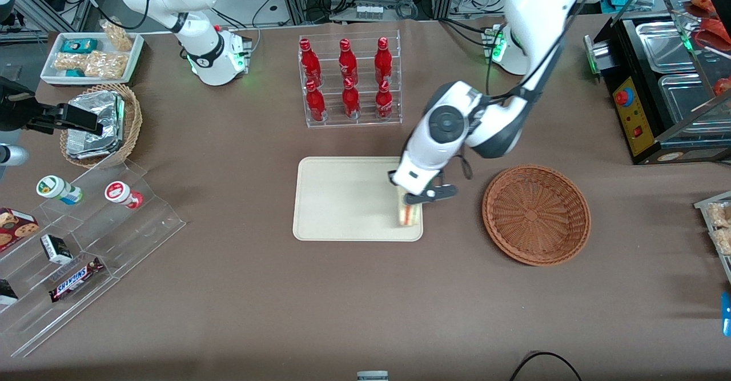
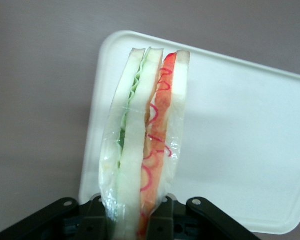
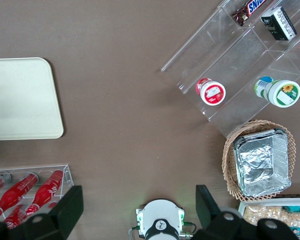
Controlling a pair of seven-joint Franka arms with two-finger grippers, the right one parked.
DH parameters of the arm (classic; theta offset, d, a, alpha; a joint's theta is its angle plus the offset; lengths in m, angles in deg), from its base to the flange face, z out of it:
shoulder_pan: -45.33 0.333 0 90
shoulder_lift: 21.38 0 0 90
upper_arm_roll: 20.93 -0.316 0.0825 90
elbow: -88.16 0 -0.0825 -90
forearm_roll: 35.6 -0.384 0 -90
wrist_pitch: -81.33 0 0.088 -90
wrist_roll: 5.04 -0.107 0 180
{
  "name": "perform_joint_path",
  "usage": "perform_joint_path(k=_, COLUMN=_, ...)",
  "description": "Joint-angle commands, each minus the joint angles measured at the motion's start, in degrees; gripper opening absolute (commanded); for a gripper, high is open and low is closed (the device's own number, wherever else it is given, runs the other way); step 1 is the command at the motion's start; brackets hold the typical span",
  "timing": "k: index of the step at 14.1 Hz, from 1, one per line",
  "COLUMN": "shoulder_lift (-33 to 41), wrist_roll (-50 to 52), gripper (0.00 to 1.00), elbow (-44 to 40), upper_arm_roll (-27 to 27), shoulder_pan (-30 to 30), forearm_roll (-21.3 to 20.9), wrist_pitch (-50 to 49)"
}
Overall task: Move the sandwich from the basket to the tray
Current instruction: 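Lift the sandwich and carry it over the cream tray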
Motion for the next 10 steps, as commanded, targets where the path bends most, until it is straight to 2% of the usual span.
perform_joint_path(k=1, shoulder_lift=-7.9, wrist_roll=2.9, gripper=0.16, elbow=-10.7, upper_arm_roll=-1.2, shoulder_pan=-5.4, forearm_roll=-1.6, wrist_pitch=-1.4)
perform_joint_path(k=2, shoulder_lift=-10.2, wrist_roll=5.5, gripper=0.19, elbow=-13.0, upper_arm_roll=-1.9, shoulder_pan=-7.2, forearm_roll=-2.4, wrist_pitch=-1.4)
perform_joint_path(k=5, shoulder_lift=-14.4, wrist_roll=11.5, gripper=0.19, elbow=-16.8, upper_arm_roll=-3.2, shoulder_pan=-9.7, forearm_roll=-8.3, wrist_pitch=-1.3)
perform_joint_path(k=8, shoulder_lift=-16.5, wrist_roll=12.5, gripper=0.21, elbow=-19.7, upper_arm_roll=-3.2, shoulder_pan=-11.5, forearm_roll=-8.8, wrist_pitch=-1.4)
perform_joint_path(k=9, shoulder_lift=-16.9, wrist_roll=12.5, gripper=0.23, elbow=-19.9, upper_arm_roll=-3.2, shoulder_pan=-11.5, forearm_roll=-8.8, wrist_pitch=-1.4)
perform_joint_path(k=10, shoulder_lift=-17.1, wrist_roll=12.5, gripper=0.34, elbow=-20.0, upper_arm_roll=-3.2, shoulder_pan=-11.5, forearm_roll=-8.8, wrist_pitch=-1.4)
